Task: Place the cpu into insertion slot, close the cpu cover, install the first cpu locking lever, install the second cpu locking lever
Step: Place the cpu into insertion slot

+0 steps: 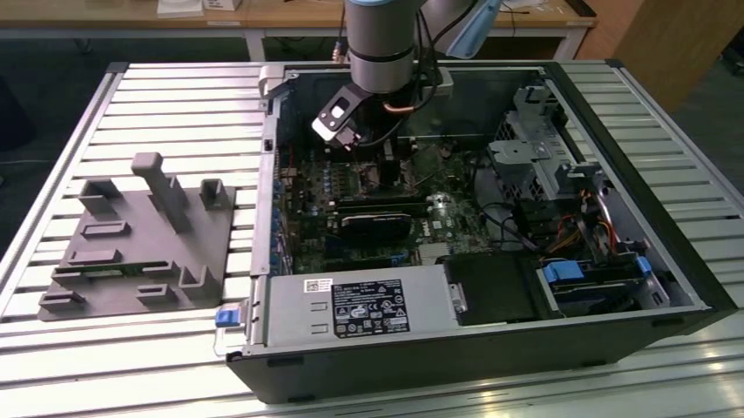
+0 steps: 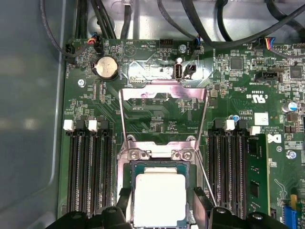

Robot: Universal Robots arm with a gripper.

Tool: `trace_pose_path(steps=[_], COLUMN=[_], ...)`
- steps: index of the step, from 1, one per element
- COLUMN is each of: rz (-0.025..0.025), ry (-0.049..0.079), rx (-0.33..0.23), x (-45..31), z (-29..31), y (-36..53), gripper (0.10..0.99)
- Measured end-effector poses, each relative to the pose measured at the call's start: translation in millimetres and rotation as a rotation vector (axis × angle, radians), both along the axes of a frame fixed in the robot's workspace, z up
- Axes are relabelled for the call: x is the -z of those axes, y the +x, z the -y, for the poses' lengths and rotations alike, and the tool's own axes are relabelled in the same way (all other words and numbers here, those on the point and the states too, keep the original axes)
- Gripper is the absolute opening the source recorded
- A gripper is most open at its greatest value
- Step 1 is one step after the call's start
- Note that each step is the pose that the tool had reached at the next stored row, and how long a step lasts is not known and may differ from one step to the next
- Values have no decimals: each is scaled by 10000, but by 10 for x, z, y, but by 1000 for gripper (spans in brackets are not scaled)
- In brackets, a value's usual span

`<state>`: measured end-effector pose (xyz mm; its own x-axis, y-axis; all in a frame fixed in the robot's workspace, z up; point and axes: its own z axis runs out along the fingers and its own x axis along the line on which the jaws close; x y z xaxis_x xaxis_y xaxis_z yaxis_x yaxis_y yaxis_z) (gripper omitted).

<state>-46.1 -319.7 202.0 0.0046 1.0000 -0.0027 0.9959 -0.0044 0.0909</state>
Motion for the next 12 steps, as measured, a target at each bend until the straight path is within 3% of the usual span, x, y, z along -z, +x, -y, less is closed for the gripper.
trace_pose_path(steps=[6,8,9,11,12], rz=[-1,-2,-1,-1,-1], ry=[-1,-2,-1,-1,-2], rx=[0,-1,-1,-1,-1], x=[-3,-4,-5,-5,-6], z=[0,0,0,0,0], y=[0,0,0,0,0], gripper=[604,478,478,361,361])
